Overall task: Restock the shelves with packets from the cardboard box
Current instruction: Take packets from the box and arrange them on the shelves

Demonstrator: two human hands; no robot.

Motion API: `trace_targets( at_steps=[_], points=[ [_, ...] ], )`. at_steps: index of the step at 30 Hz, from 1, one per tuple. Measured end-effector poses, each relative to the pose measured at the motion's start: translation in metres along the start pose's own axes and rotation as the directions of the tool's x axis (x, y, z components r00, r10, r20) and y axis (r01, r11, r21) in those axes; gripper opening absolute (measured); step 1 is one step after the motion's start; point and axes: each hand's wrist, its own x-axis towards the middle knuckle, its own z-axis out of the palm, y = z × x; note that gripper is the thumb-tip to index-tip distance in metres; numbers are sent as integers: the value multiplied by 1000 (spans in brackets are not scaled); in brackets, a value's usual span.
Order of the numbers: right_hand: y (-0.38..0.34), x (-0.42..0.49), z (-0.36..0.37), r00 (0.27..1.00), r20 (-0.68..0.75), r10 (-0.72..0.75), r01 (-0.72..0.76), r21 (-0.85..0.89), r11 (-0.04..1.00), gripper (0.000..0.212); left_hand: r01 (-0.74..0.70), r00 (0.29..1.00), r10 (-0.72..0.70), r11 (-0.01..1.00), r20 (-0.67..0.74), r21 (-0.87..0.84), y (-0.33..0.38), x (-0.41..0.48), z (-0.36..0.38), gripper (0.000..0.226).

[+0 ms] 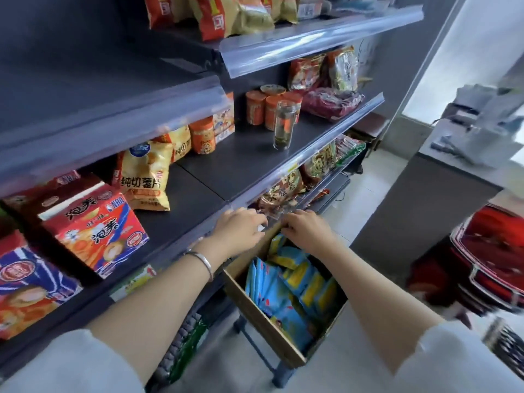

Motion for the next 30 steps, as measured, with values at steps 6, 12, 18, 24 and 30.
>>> trace_targets(
  at_steps=[6, 12, 18, 24, 30],
  points=[
    [43, -8, 42, 930, 216, 297, -321, 85, 943, 32, -98, 979, 105, 994, 173, -50, 2, 30, 44, 27],
    [66, -12, 80, 793, 320, 519, -588, 175, 790, 38, -89, 957, 103, 994, 272, -61, -9, 46, 71, 28],
    [76, 6, 113, 680, 424, 599, -728, 294, 619, 36, -6, 949, 29, 997, 312, -73, -15, 51, 93, 28],
    [83, 23, 143, 602, 503, 620, -799, 395, 455, 28, 133, 929, -86, 985, 360, -109, -8, 54, 116, 32],
    [89, 38, 182, 534, 547, 645, -806, 559, 194, 37, 209, 930, -158, 970, 333, -125, 6, 63, 136, 37]
  ],
)
